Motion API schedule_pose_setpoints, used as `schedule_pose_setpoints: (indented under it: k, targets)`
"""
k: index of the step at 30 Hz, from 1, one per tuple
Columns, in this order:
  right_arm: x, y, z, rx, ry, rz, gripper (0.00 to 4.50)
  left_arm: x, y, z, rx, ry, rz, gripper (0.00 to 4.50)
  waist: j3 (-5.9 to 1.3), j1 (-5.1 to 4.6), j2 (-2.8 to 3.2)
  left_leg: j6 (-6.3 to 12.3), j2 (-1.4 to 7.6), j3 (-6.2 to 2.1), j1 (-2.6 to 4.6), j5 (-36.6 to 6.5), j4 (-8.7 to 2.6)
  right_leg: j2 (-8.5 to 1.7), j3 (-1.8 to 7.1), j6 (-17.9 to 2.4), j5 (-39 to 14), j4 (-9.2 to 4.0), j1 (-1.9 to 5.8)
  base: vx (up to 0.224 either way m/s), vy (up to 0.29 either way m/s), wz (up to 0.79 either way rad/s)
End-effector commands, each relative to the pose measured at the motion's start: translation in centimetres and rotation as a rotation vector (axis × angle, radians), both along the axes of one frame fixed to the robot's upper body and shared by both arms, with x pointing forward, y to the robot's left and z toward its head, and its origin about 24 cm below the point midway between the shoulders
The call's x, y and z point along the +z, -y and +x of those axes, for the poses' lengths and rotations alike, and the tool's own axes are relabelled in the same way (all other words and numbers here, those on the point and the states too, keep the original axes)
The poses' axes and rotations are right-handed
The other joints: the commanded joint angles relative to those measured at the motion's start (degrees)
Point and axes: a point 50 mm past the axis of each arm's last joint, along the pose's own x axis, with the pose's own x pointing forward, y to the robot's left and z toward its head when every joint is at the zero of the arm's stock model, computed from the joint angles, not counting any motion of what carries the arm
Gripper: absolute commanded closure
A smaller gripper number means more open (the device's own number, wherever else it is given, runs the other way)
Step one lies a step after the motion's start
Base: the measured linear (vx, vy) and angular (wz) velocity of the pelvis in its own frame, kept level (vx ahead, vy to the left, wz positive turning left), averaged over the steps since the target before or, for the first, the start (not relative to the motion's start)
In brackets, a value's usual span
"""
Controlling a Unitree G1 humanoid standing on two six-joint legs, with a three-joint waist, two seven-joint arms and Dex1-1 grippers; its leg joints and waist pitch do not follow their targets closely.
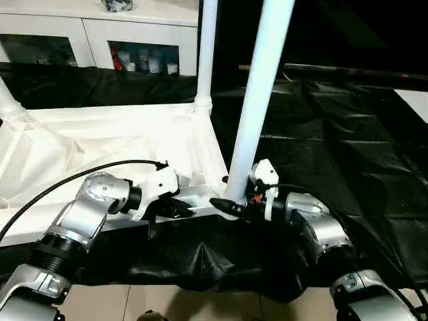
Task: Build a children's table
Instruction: Rotate leg to tighten
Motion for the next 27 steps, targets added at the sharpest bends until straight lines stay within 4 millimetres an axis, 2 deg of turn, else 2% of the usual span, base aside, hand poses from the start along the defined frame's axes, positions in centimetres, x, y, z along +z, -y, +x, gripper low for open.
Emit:
schedule_pose_setpoints:
  k: [1,2,5,8,14,15,17,19,20,21,23,25,26,27]
  targets:
    - [0.4,0.3,0.6,-0.021,0.011,-0.012,0.79,0.5,-0.2,0.4,0.018,0.025,-0.015,4.49,-3.82,0.28,0.43,-0.20,0.28,0.23,0.61,-15.82,-3.65,-3.18,2.44,-10.47,-15.94,-4.79,2.68,0.000,0.000,0.00]
    - [0.4,0.3,0.6,-0.019,0.010,-0.013,1.07,0.5,-0.2,0.4,0.019,0.024,-0.014,4.50,-3.79,0.20,0.32,-0.10,0.25,0.27,0.55,-15.86,-3.61,-3.15,2.44,-10.32,-16.24,-4.83,2.67,0.000,0.000,0.00]
    - [0.3,0.3,0.6,-0.015,0.013,-0.025,1.22,0.5,-0.3,0.3,0.022,0.023,-0.013,4.50,-3.80,0.24,0.39,0.06,0.28,0.26,0.53,-15.51,-3.62,-3.18,2.46,-10.15,-16.02,-4.80,2.67,0.000,0.000,0.00]
    - [0.3,0.3,0.6,-0.014,0.014,-0.027,1.57,0.4,-0.4,0.2,0.024,0.019,-0.012,4.50,-3.79,0.18,0.46,0.00,0.32,0.27,0.61,-15.65,-3.64,-3.16,2.44,-10.35,-15.83,-4.79,2.56,0.000,0.000,0.00]
    - [0.0,0.0,0.5,-0.016,0.007,-0.030,1.81,0.4,-0.5,0.3,0.033,0.019,-0.017,4.50,-3.80,0.15,0.49,0.08,0.28,0.31,0.59,-15.60,-3.62,-3.11,2.45,-10.55,-15.31,-4.74,2.60,0.000,0.000,0.00]
    - [-0.1,0.0,0.5,-0.017,0.006,-0.028,1.81,0.4,-0.5,0.3,0.036,0.021,-0.018,4.50,-3.80,0.18,0.89,-0.04,0.27,0.26,0.63,-15.84,-3.62,-3.13,2.47,-10.46,-15.69,-4.75,2.59,0.000,0.000,0.00]
    - [-0.3,-0.3,0.5,-0.043,-0.001,-0.020,1.83,0.3,-0.4,0.6,0.067,0.032,-0.023,4.50,-3.81,0.09,0.67,-0.21,0.25,0.28,0.63,-16.04,-3.64,-3.10,2.47,-10.34,-15.93,-4.83,2.59,0.000,0.000,0.00]
    - [-0.6,-0.7,0.7,-0.113,-0.017,-0.012,1.83,0.3,-0.2,1.3,0.131,0.055,-0.018,4.50,-3.71,-0.02,0.60,-0.51,0.20,0.27,0.69,-16.64,-3.72,-3.07,2.46,-9.99,-17.34,-5.00,2.47,0.000,0.000,0.00]
    - [-0.9,-1.2,1.0,-0.190,-0.033,-0.010,1.83,0.3,0.1,2.0,0.190,0.080,-0.024,4.50,-3.54,-0.12,0.60,-1.06,0.17,0.35,0.97,-17.53,-3.72,-3.09,2.51,-9.78,-19.38,-5.21,2.10,0.000,0.000,0.00]
    - [-1.3,-1.7,1.3,-0.277,-0.051,-0.010,1.83,0.4,0.5,2.7,0.247,0.104,-0.030,4.50,-3.56,-0.14,0.60,-1.77,0.10,0.17,0.95,-18.01,-3.79,-3.20,2.43,-9.28,-21.32,-5.31,2.25,0.000,0.000,0.00]
    - [-1.5,-2.2,1.4,-0.328,-0.068,-0.005,1.83,0.5,0.8,3.0,0.273,0.120,-0.029,4.50,-3.50,-0.09,0.60,-2.14,0.17,0.13,1.15,-18.58,-3.82,-3.31,2.45,-8.77,-22.79,-5.58,2.02,0.000,0.000,0.00]
    - [-1.7,-3.0,1.5,-0.390,-0.086,-0.011,1.84,0.5,1.4,3.6,0.317,0.144,-0.025,4.50,-3.64,-0.08,0.56,-2.23,0.12,0.05,1.01,-18.57,-3.84,-3.30,2.44,-8.17,-22.91,-5.53,2.08,0.000,0.000,0.00]
    - [-2.0,-3.6,1.8,-0.483,-0.106,-0.043,1.84,0.7,2.3,4.0,0.340,0.158,-0.041,4.50,-3.67,-0.05,0.48,-2.14,0.19,0.01,0.97,-18.49,-3.85,-3.34,2.43,-8.15,-22.56,-5.49,2.14,0.000,0.000,0.00]
    - [-2.0,-4.2,1.9,-0.493,-0.114,-0.048,1.84,0.8,2.9,4.2,0.353,0.163,-0.058,4.50,-3.64,-0.19,0.50,-2.34,0.11,0.06,0.90,-18.38,-3.87,-3.28,2.47,-8.07,-22.29,-5.44,2.03,0.000,0.000,0.00]
